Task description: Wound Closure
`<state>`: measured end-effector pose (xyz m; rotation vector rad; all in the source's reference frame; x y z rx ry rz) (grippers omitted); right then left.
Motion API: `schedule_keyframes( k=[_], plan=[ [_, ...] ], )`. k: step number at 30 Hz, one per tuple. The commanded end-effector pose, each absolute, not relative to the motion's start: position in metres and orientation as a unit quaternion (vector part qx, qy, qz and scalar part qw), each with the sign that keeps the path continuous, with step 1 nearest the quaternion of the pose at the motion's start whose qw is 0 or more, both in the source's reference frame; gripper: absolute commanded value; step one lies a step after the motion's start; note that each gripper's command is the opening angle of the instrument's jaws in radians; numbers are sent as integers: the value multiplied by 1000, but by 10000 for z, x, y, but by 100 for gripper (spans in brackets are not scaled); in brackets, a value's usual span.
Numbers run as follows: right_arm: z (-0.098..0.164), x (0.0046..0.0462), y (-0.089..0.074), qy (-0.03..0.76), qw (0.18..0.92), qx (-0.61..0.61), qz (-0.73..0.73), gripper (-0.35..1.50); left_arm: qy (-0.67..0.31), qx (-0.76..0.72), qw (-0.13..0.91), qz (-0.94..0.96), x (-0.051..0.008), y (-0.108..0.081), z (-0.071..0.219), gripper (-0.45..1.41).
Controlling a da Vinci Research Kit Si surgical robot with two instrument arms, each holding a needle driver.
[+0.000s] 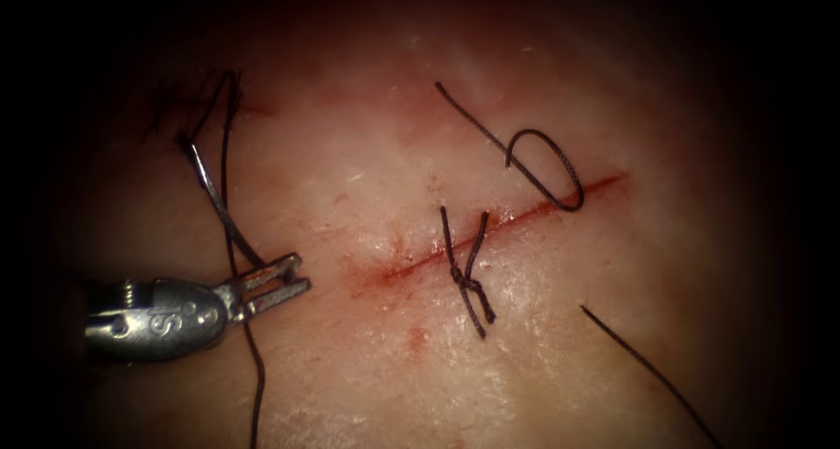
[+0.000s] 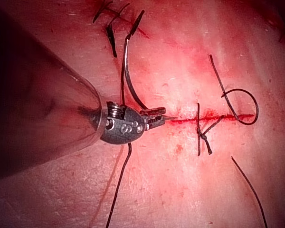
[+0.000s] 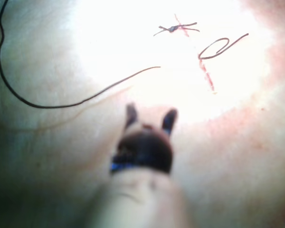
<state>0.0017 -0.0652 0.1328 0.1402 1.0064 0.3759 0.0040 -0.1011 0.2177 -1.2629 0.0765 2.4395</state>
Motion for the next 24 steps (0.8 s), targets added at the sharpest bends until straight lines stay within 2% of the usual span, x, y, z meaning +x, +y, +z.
schedule_keyframes(
  k=[1,4,10,24],
  plan=[
    [1344,48,-657,489,848,78,189,119,25,-452,195,870,34,-1021,2181,-45],
    [1355,83,-665,506,836,116,181,99,25,-452,195,870,36,-1021,2181,-45],
    [1379,131,-692,514,834,106,171,98,25,-452,194,870,37,-1022,2183,-45],
    [1508,129,-731,487,861,83,123,99,26,-452,195,870,33,-1022,2183,-45]
  ],
)
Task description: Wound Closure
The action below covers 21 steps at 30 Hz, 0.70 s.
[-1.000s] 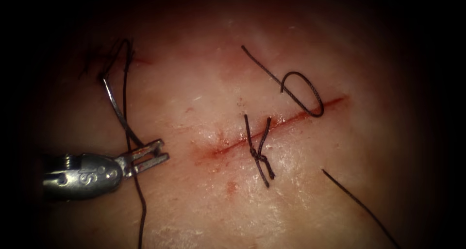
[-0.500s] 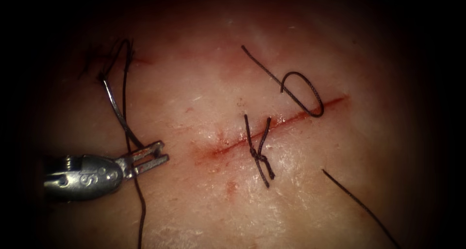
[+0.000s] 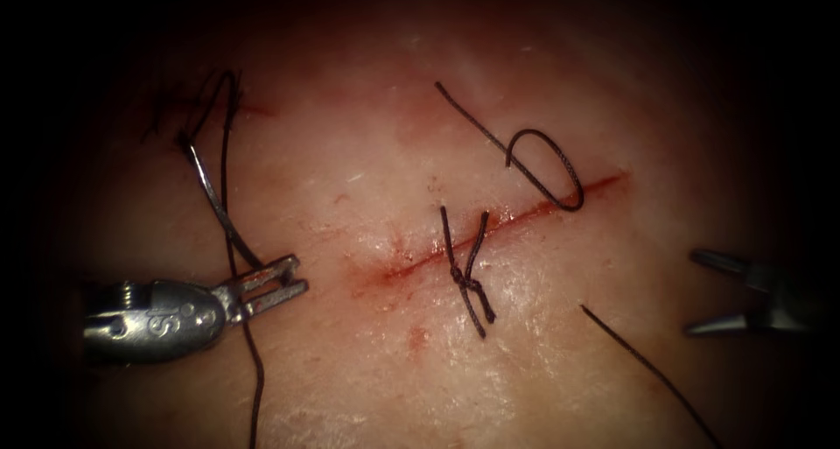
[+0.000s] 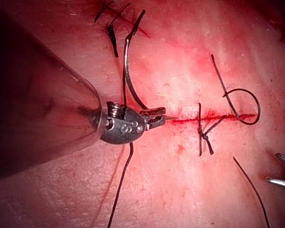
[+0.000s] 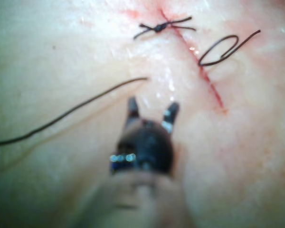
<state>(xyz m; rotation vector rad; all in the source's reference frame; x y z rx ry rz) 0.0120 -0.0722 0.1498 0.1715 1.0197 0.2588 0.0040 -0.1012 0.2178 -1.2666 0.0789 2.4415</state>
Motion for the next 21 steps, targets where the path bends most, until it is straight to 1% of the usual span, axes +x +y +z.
schedule_keyframes(
  k=[1,21],
  plan=[
    [1515,132,-734,487,861,85,119,99,26,-452,195,870,33,-1023,2183,-45],
    [1519,201,-767,498,859,96,75,99,26,-452,194,870,37,-1024,2183,-45]
  ],
)
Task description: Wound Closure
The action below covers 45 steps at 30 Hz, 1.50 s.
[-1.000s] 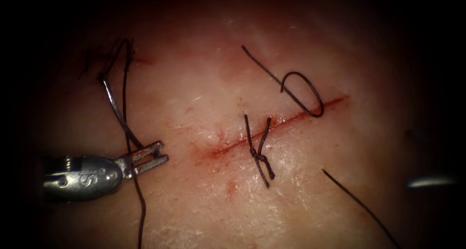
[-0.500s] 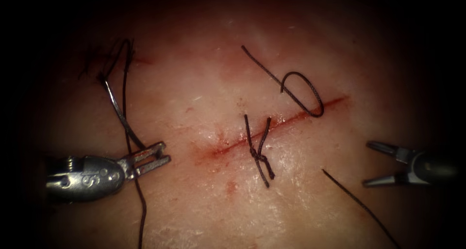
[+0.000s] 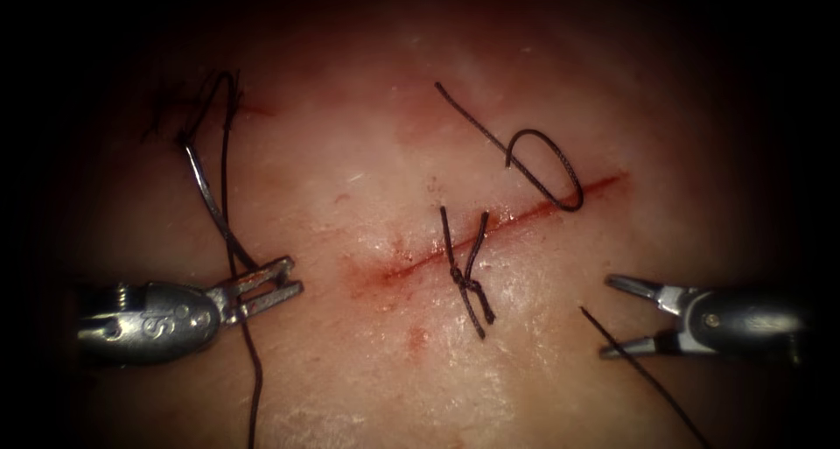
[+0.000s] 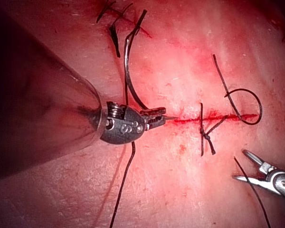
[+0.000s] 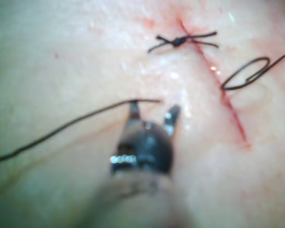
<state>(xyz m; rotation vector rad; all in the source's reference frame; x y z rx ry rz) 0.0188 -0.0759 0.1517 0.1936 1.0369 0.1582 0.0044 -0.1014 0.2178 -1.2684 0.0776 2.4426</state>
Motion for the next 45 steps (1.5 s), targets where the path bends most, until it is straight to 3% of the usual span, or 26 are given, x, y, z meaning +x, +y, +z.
schedule_keyframes(
  k=[1,5,7,9,10,11,17,35,45],
  plan=[
    [1518,204,-767,498,859,95,75,99,26,-452,194,870,37,-1024,2183,-45],
    [1519,215,-769,500,858,98,72,96,26,-452,194,870,37,-1025,2182,-45],
    [1520,215,-769,501,857,100,68,77,26,-452,194,870,37,-1025,2182,-45],
    [1521,214,-769,501,857,99,65,35,26,-452,194,870,37,-1025,2182,-45],
    [1521,213,-769,503,857,100,57,-10,26,-452,194,870,37,-1025,2182,-45],
    [1520,212,-769,505,855,102,53,-35,26,-452,194,870,37,-1025,2182,-45],
    [1508,201,-770,515,849,112,42,-35,24,-453,196,870,37,-1025,2182,-45],
    [1391,103,-840,493,855,158,47,-35,24,-453,196,869,38,-1025,2182,-45],
    [1369,88,-845,485,857,169,39,-35,24,-453,196,869,36,-1024,2183,-45]
  ],
)
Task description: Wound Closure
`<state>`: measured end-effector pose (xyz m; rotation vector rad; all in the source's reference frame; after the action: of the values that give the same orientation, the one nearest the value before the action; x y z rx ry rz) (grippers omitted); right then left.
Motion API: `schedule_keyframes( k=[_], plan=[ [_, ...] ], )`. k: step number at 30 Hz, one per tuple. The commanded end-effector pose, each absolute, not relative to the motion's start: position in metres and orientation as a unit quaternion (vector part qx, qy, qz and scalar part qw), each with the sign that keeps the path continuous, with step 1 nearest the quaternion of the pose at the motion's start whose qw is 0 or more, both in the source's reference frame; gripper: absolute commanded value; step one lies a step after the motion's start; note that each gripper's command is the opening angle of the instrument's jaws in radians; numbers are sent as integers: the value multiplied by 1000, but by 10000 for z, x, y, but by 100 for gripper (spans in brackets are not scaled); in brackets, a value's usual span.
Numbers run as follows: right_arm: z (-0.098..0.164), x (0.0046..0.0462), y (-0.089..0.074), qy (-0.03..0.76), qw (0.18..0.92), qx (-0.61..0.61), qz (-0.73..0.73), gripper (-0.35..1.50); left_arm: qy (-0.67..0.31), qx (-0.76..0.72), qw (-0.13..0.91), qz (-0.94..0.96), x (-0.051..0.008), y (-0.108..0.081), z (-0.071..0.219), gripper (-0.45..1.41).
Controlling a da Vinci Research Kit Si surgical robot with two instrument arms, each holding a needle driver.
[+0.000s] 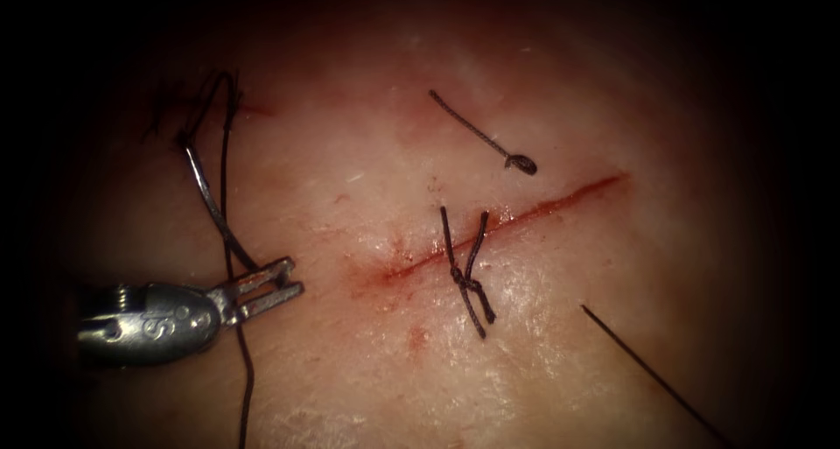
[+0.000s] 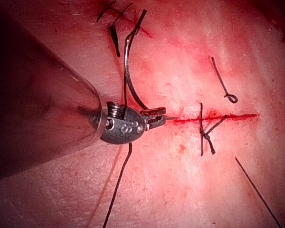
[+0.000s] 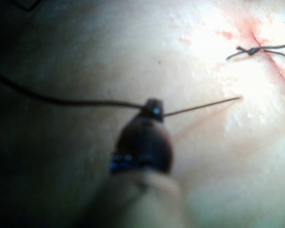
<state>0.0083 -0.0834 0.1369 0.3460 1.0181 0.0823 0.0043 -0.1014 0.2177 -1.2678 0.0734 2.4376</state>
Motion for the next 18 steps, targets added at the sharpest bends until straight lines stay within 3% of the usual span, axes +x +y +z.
schedule_keyframes(
  k=[1,18],
  plan=[
    [1366,86,-845,485,857,170,39,-35,24,-453,196,869,36,-1024,2183,-45],
    [1331,65,-853,482,856,184,29,-35,24,-453,197,869,34,-1023,2183,-45]
  ],
)
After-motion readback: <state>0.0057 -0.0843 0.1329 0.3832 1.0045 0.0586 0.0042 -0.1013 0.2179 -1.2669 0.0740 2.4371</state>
